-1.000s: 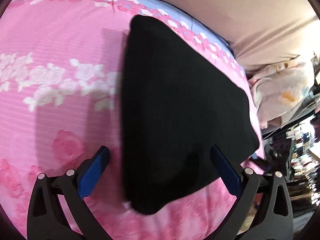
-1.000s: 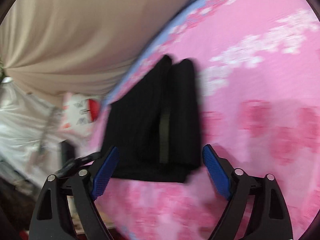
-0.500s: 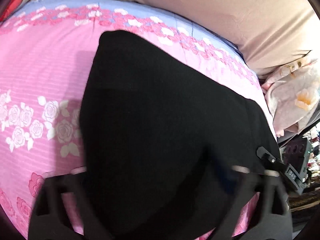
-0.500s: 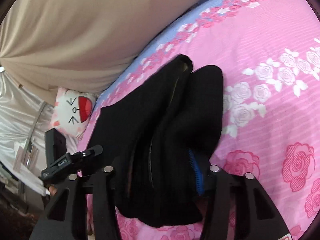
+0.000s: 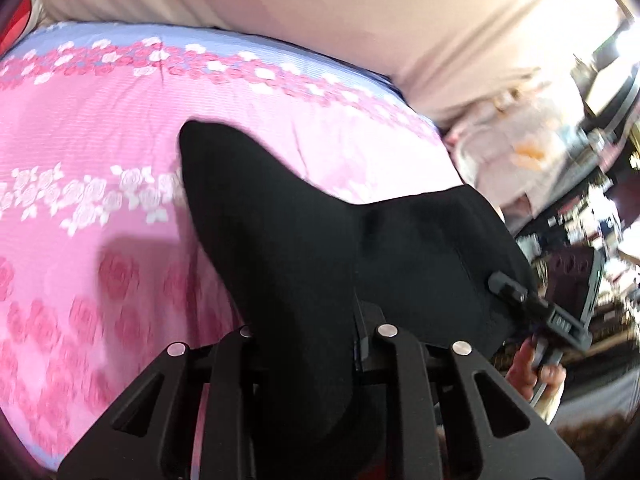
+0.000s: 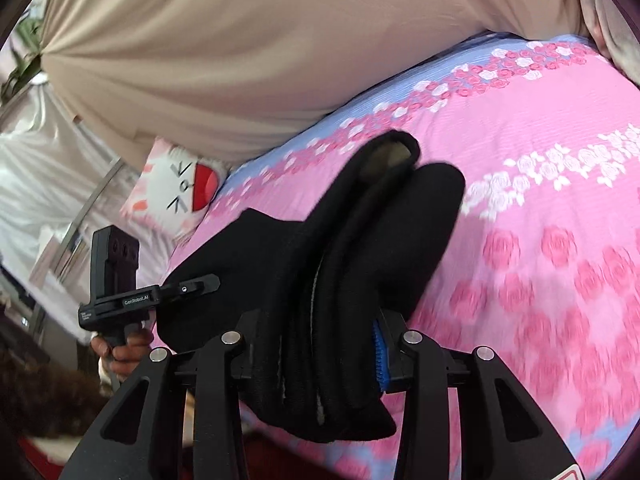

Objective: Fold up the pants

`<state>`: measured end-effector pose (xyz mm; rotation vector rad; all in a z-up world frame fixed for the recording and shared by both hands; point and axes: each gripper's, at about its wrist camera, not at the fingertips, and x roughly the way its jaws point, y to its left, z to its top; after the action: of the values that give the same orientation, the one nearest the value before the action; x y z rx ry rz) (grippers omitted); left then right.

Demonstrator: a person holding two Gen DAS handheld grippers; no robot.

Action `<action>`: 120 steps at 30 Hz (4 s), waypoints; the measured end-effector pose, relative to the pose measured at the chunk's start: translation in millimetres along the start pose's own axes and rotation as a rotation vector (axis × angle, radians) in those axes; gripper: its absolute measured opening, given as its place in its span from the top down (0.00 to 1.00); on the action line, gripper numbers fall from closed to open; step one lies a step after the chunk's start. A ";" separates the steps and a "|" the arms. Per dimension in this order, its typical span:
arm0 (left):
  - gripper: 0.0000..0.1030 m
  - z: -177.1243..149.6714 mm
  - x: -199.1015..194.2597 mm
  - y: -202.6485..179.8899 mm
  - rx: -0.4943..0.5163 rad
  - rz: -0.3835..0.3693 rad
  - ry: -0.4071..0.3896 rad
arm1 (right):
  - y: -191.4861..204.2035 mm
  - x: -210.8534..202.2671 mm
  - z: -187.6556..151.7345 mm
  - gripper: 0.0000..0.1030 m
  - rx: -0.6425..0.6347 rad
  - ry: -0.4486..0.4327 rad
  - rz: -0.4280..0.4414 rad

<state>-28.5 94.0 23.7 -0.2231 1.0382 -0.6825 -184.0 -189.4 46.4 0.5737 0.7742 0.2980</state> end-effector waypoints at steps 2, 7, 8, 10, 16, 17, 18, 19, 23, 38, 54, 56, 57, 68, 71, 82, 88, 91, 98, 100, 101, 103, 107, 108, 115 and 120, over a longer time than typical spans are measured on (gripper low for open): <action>0.80 -13.8 -17.2 -9.7 0.033 -0.018 -0.028 | 14.0 -15.1 -10.9 0.64 -0.032 -0.013 0.003; 0.79 -15.3 -59.7 -35.9 0.139 -0.044 -0.182 | 47.6 -46.4 -12.8 0.64 -0.119 -0.108 0.046; 0.79 -13.5 -67.3 -40.9 0.161 -0.041 -0.214 | 53.4 -53.6 -9.1 0.64 -0.138 -0.138 0.057; 0.79 -6.4 -86.7 -54.7 0.226 -0.032 -0.290 | 62.8 -64.5 -0.4 0.64 -0.168 -0.193 0.073; 0.79 30.3 -129.1 -83.7 0.358 0.013 -0.484 | 95.7 -90.7 49.9 0.64 -0.291 -0.390 0.137; 0.79 38.4 -133.7 -87.0 0.369 0.024 -0.518 | 101.1 -94.1 57.6 0.64 -0.308 -0.415 0.146; 0.79 44.6 -137.6 -90.5 0.383 0.037 -0.550 | 105.6 -95.0 68.5 0.64 -0.327 -0.439 0.158; 0.79 51.4 -139.0 -93.3 0.393 0.052 -0.576 | 109.9 -94.6 81.4 0.64 -0.346 -0.464 0.170; 0.78 96.0 -140.1 -98.6 0.432 0.134 -0.712 | 118.0 -83.9 129.5 0.63 -0.396 -0.538 0.190; 0.77 258.9 34.8 -19.2 0.318 0.436 -0.688 | -4.2 112.6 271.1 0.63 -0.123 -0.500 0.177; 0.69 254.2 171.4 111.1 0.188 0.432 -0.350 | -125.6 242.4 243.0 0.61 0.149 -0.216 -0.016; 0.69 247.2 171.7 116.0 0.169 0.425 -0.340 | -128.5 244.9 241.5 0.61 0.166 -0.203 -0.031; 0.69 247.0 171.2 115.8 0.162 0.425 -0.340 | -128.2 245.2 241.2 0.61 0.166 -0.203 -0.037; 0.47 239.2 170.6 126.0 0.051 0.410 -0.259 | -137.3 241.9 218.0 0.53 0.280 -0.120 -0.076; 0.31 231.8 154.9 125.4 0.021 0.442 -0.282 | -130.7 224.4 219.9 0.43 0.294 -0.116 -0.096; 0.06 233.9 134.1 69.6 0.051 0.616 -0.312 | -31.1 220.0 220.5 0.95 -0.121 -0.146 -0.300; 0.05 227.4 171.3 98.5 -0.016 0.674 -0.226 | -65.1 226.2 212.9 0.98 0.016 -0.110 -0.302; 0.06 215.8 145.8 72.9 0.047 0.744 -0.274 | -38.9 194.7 205.6 0.97 -0.029 -0.188 -0.270; 0.06 178.2 111.5 42.1 0.095 0.712 -0.280 | -7.6 153.7 161.7 0.89 -0.129 -0.313 -0.366; 0.06 170.8 112.5 35.9 0.103 0.709 -0.287 | -0.1 159.0 149.1 0.89 -0.156 -0.330 -0.397; 0.06 163.0 111.7 31.7 0.108 0.712 -0.299 | 2.1 161.8 144.0 0.89 -0.164 -0.332 -0.408; 0.06 154.9 114.9 30.8 0.112 0.700 -0.312 | 0.1 166.6 137.1 0.89 -0.172 -0.311 -0.424; 0.06 145.6 124.5 39.3 0.096 0.682 -0.324 | -2.4 182.6 121.2 0.89 -0.194 -0.274 -0.446; 0.06 142.7 125.5 40.0 0.100 0.693 -0.333 | -2.6 185.0 118.7 0.89 -0.199 -0.269 -0.455; 0.06 136.8 122.9 47.0 0.119 0.706 -0.391 | -4.4 194.9 113.8 0.89 -0.213 -0.249 -0.484; 0.06 136.1 129.5 45.8 0.136 0.724 -0.373 | -8.7 194.6 113.7 0.89 -0.189 -0.245 -0.475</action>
<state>148.3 30.5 -22.0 0.1445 0.6393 -0.0437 32.3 -150.7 -4.5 0.2294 0.6142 -0.1361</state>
